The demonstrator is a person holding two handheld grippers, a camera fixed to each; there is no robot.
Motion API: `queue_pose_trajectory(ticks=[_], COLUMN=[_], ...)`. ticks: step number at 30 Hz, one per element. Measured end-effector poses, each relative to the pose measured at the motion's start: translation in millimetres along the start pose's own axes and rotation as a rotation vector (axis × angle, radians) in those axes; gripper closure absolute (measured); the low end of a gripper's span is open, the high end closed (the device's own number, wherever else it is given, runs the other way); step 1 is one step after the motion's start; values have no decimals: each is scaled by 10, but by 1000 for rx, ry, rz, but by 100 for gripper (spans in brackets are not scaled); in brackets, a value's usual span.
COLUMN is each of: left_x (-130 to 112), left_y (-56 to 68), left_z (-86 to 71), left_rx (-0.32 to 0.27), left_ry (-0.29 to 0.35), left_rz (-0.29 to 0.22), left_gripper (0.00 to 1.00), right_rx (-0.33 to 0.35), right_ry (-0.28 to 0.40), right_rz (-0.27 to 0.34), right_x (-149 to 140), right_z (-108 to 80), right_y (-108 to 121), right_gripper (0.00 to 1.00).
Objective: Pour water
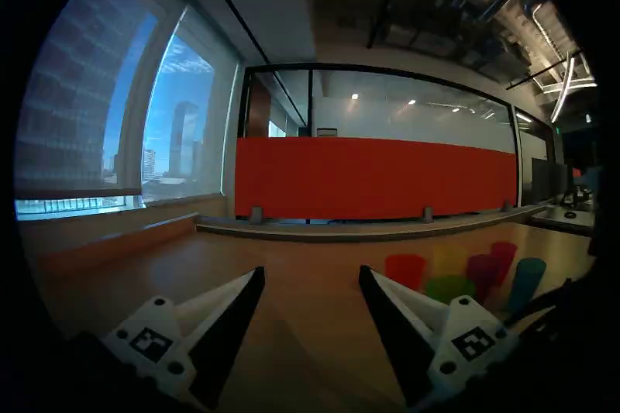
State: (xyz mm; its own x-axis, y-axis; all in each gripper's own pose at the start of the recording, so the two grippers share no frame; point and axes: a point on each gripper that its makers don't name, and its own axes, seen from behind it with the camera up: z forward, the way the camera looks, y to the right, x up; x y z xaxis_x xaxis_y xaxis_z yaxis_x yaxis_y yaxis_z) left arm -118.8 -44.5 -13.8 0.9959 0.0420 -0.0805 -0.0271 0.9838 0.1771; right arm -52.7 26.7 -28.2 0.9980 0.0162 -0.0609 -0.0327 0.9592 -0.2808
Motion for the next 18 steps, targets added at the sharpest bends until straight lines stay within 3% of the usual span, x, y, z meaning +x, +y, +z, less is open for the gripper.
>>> queue_pose_trajectory(ticks=[6, 18], left_x=[-84, -94], left_y=[30, 46], left_z=[13, 25], left_rx=[4, -2], left_ry=[-25, -28], left_rz=[27, 25], left_gripper=[10, 10], right_rx=[-2, 8], right_ry=[-1, 1], right_rz=[7, 17], right_x=[-24, -29], right_z=[-8, -13], right_y=[8, 2], right_gripper=[1, 1])
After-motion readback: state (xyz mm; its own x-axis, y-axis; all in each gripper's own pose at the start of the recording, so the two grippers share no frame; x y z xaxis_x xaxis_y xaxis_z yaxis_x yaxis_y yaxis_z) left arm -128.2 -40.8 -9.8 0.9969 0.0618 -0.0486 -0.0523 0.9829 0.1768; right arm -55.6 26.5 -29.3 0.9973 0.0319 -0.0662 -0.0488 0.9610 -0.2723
